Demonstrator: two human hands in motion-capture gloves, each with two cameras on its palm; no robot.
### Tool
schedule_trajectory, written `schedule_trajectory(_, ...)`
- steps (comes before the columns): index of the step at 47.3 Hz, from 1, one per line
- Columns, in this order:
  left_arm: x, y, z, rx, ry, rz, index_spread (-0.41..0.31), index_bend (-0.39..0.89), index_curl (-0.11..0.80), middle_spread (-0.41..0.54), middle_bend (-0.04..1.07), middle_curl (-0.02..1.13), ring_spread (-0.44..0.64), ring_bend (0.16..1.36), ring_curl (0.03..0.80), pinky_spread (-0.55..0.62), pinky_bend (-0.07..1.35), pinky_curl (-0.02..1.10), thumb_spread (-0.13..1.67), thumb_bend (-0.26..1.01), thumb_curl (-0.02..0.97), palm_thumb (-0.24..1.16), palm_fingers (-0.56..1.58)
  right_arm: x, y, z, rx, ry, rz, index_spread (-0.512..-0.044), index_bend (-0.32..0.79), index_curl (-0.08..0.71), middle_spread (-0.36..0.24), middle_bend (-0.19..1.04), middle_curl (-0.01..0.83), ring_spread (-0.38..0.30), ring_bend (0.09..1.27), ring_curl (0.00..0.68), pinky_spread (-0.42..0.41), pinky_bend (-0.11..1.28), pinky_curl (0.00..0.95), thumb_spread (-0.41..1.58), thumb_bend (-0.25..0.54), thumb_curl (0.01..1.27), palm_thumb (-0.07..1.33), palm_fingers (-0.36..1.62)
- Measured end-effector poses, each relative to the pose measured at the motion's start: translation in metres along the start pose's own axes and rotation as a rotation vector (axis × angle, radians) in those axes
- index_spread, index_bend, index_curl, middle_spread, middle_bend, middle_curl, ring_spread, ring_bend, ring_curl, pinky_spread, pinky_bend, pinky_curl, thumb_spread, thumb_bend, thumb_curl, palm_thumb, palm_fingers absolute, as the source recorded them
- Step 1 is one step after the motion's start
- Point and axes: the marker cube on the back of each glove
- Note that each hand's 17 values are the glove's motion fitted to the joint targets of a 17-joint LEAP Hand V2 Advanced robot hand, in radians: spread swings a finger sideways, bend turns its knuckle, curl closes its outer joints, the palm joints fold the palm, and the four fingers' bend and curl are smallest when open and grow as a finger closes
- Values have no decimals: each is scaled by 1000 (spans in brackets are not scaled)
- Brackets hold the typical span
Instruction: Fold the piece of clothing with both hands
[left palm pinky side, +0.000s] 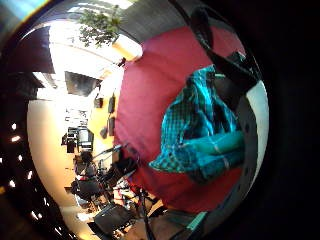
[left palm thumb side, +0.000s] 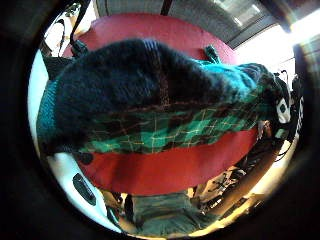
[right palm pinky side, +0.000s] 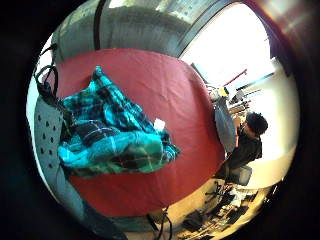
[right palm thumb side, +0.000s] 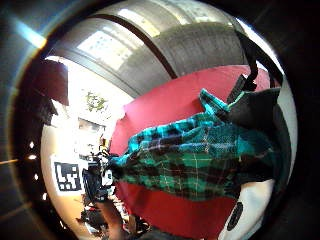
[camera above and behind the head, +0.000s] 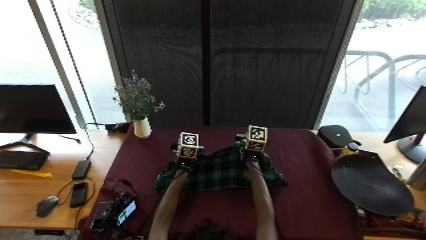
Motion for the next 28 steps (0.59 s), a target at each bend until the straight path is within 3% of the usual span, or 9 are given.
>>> schedule_trajectory(2,7,-11,10,27,37,-3,-297,180,448,-341,452,519,-373,635,430,-119,135,339,1383,10,330,836,1161,-6,2,11,-55,5,8,-303,143,310,-219,321,459,-248,683,446,-350,586,375,1000,-13,459,1083,1287)
schedule_trajectory(5,11,-14,30,-47,46,-21,-299,185,455,-339,448,519,-375,649,435,-112,134,330,1394,11,328,842,1158,-5,1,32,-128,53,9,-304,146,317,-222,321,461,-246,682,446,-350,582,376,991,-16,460,1084,1285)
schedule_trajectory(11,29,-11,69,-233,135,52,-299,173,457,-337,431,515,-381,719,455,-117,148,323,1401,9,327,856,1190,-10,-27,76,-49,1,-1,-304,152,329,-225,319,465,-245,678,446,-350,578,375,969,-17,465,1087,1283)
schedule_trajectory(17,37,-4,82,-300,211,85,-300,177,463,-337,427,515,-377,753,465,-123,157,324,1406,5,325,864,1190,8,-8,81,-265,25,16,-306,142,336,-227,316,466,-246,674,446,-343,577,375,947,-24,468,1076,1268)
schedule_trajectory(18,38,-2,81,-308,246,97,-295,147,455,-337,436,517,-373,764,469,-122,160,324,1401,1,324,861,1175,14,-5,76,-287,36,24,-310,116,328,-227,262,450,-253,652,437,-330,619,388,934,-32,468,1064,1174)
schedule_trajectory(19,38,-2,81,-297,270,98,-294,148,454,-338,438,517,-372,767,469,-122,161,324,1400,0,324,862,1174,20,-3,71,-298,44,35,-311,116,327,-227,255,450,-255,649,438,-327,621,385,930,-30,469,1061,1176)
schedule_trajectory(20,36,-5,81,-254,275,84,-272,62,427,-334,452,522,-369,788,475,-119,184,332,1399,-3,324,860,1117,27,-2,65,-295,44,43,-313,103,322,-228,238,447,-256,625,431,-320,637,389,927,-34,467,1051,1129)
schedule_trajectory(23,19,-21,79,-44,211,-11,-225,-38,367,-311,443,523,-352,777,471,-88,230,357,1369,-20,322,835,925,38,-2,46,-215,-42,31,-322,112,325,-214,154,423,-246,567,426,-262,649,399,930,-38,460,1020,943)
schedule_trajectory(28,13,-5,72,21,249,-42,-176,-1,310,-276,426,532,-320,768,477,-52,288,395,1328,-21,326,811,783,66,12,25,-92,-188,98,-328,142,329,-193,139,399,-217,492,404,-189,626,395,940,-33,451,987,846)
